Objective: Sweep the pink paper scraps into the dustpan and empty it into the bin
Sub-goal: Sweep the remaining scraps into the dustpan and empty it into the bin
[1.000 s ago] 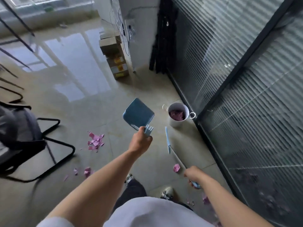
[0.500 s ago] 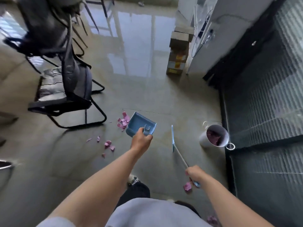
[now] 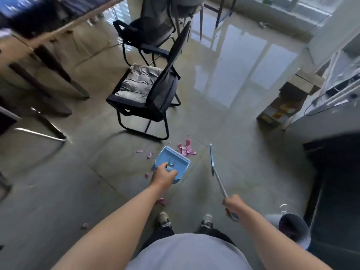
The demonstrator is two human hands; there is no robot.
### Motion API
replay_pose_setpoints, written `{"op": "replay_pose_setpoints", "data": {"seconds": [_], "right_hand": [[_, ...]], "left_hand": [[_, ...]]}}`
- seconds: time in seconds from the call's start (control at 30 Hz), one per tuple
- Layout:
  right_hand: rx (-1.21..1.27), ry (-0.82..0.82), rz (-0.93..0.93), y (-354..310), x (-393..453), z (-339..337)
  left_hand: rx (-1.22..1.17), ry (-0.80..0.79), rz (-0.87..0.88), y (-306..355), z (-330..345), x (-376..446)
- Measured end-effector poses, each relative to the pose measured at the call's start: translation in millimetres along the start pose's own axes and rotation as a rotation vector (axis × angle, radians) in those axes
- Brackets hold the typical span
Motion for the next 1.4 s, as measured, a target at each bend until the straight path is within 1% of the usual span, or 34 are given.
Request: {"op": "replay_pose_setpoints", "data": {"seconds": [0.2,0.33,0.47,0.67,0.83,0.97,1.17,1.27,1.33,1.4], "right_hand": [[-0.137,-0.038,-0.035,-67,53,-1],[-0.198,-0.059,-0.052,-103,88,-10],[-0.309,-0.067,-0.102,-144,117,-19],[-0.465,-0.147,-0.142,-192,117,1],[-0.720,-0.341,-0.222,-192,81,50],[-0.900,-0.406,-0.277,-177,51,89],[-1.003,-0.495,-0.325,-155,4,146],[-1.046,-0.516,-0.324,-144,-19,175],[-1.055,-0.479,-0.291,-137,-30,191],[-0.997,-0.429,-0.225,-131,-39,201]], "left_hand": [[-0.097,0.092,-0.179,-19,-9,9],[-0.171,0.200,-0.312,-27,-7,9],[-0.281,0.251,-0.405,-36,6,1],[-0.346,0.319,-0.502,-74,20,-22],[-0.430,0.358,-0.585,-108,22,-45],[-0.466,0.348,-0.643,-139,21,-60],[-0.515,0.360,-0.652,-173,7,-71],[-0.554,0.356,-0.653,-191,-1,-76],[-0.556,0.356,-0.674,-204,-8,-80],[-0.554,0.353,-0.688,-216,-14,-85]]}}
Point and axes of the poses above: each hand's wrist, its own x-axis towards the middle knuckle, its own z-axis out of the palm, y = z × x, the point moved 7 cm from there along x, towards the middle knuckle, and after that the axes turned 13 degrees about x, right-handed, at the moved point
